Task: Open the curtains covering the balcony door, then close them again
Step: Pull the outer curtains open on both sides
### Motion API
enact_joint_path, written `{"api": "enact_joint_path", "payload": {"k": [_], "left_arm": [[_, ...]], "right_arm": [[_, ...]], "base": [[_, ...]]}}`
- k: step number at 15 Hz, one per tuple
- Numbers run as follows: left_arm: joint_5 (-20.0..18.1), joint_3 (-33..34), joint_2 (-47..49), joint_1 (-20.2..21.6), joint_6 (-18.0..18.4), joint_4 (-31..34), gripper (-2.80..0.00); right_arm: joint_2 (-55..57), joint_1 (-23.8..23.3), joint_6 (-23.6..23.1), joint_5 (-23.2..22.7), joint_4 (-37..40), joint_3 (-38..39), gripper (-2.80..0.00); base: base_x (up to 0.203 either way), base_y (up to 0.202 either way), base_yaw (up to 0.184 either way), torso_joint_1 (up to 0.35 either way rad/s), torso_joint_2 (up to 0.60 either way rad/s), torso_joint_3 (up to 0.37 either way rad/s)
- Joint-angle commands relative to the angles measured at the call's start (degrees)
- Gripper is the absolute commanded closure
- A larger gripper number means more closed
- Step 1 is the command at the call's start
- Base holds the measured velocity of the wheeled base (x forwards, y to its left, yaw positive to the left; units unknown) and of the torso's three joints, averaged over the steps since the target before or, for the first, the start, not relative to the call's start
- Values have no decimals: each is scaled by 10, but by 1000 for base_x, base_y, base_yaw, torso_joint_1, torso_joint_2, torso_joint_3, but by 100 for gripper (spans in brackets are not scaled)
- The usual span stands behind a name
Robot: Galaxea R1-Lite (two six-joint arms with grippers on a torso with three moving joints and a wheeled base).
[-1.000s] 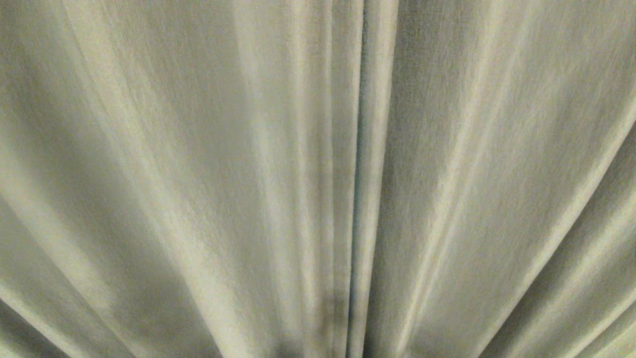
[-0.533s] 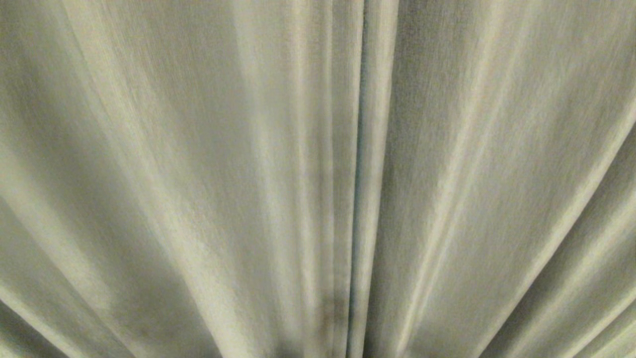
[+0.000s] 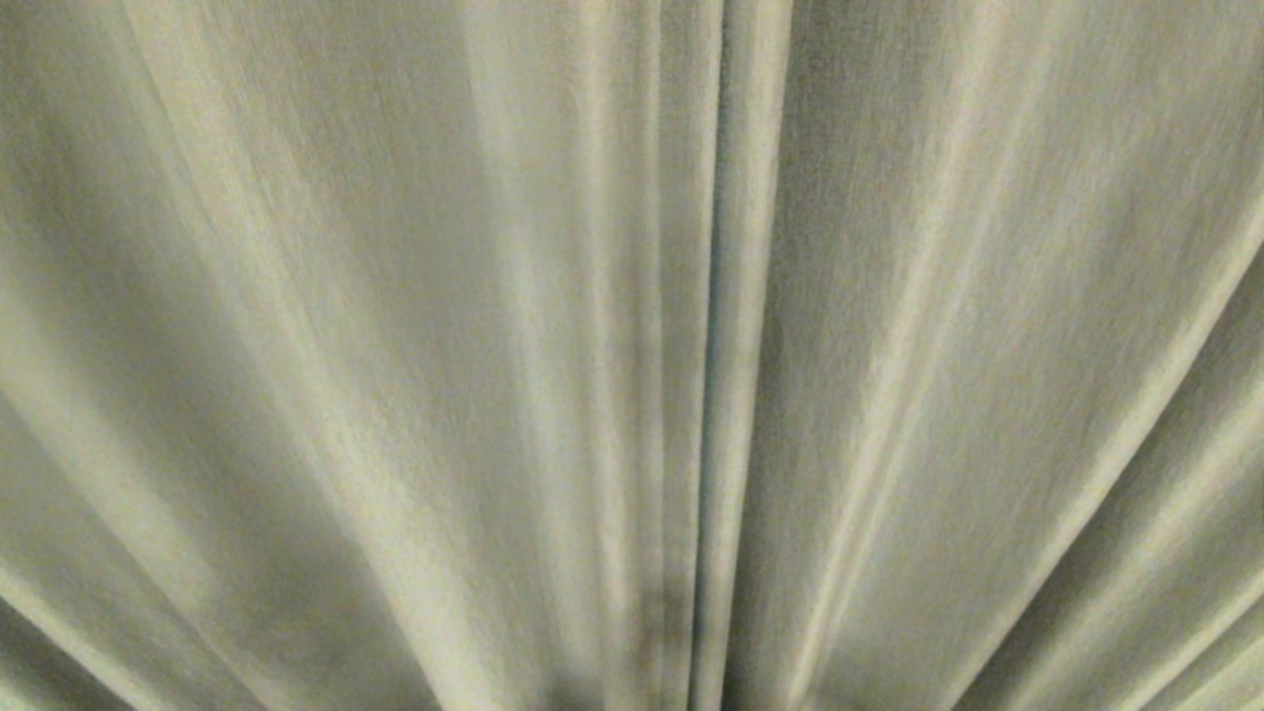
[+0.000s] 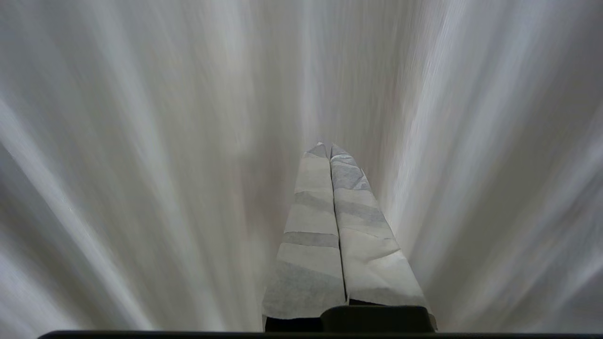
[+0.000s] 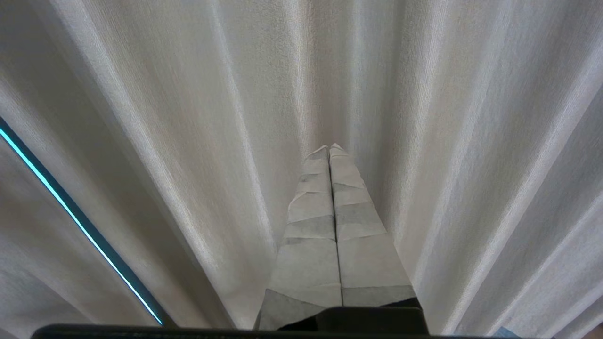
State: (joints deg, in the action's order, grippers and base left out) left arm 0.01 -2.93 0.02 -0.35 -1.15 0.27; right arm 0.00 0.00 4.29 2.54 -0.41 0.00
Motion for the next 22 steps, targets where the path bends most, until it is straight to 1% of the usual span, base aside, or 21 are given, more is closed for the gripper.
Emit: {"api": "enact_joint_path", "payload": {"k": [1, 3, 6, 8, 9, 13, 15, 17, 19, 22], "left_arm": [[8, -36, 1, 0, 0, 3, 0], [36, -74, 24, 0, 4, 3, 0], [85, -151, 100, -1, 12, -3, 0], [105, -195, 151, -1, 20, -24, 0], [109, -211, 174, -1, 23, -40, -280], [123, -257, 253, -1, 36, -110, -280], [126, -277, 281, -1, 37, -125, -280], [129, -302, 308, -1, 51, -138, -280], [140, -321, 328, -1, 56, -147, -280], [141, -347, 368, -1, 61, -167, -280]], "right_arm": [[0, 0, 0, 0, 0, 0, 0], [0, 0, 0, 0, 0, 0, 0], [0, 0, 0, 0, 0, 0, 0], [1, 0, 0, 0, 0, 0, 0], [0, 0, 0, 0, 0, 0, 0], [1, 0, 0, 0, 0, 0, 0], [1, 0, 0, 0, 0, 0, 0], [1, 0, 0, 0, 0, 0, 0], [1, 0, 0, 0, 0, 0, 0], [1, 0, 0, 0, 0, 0, 0]], "base": [[0, 0, 0, 0, 0, 0], [0, 0, 0, 0, 0, 0], [0, 0, 0, 0, 0, 0], [0, 0, 0, 0, 0, 0], [0, 0, 0, 0, 0, 0], [0, 0, 0, 0, 0, 0], [0, 0, 0, 0, 0, 0], [0, 0, 0, 0, 0, 0], [0, 0, 0, 0, 0, 0], [0, 0, 0, 0, 0, 0]]}}
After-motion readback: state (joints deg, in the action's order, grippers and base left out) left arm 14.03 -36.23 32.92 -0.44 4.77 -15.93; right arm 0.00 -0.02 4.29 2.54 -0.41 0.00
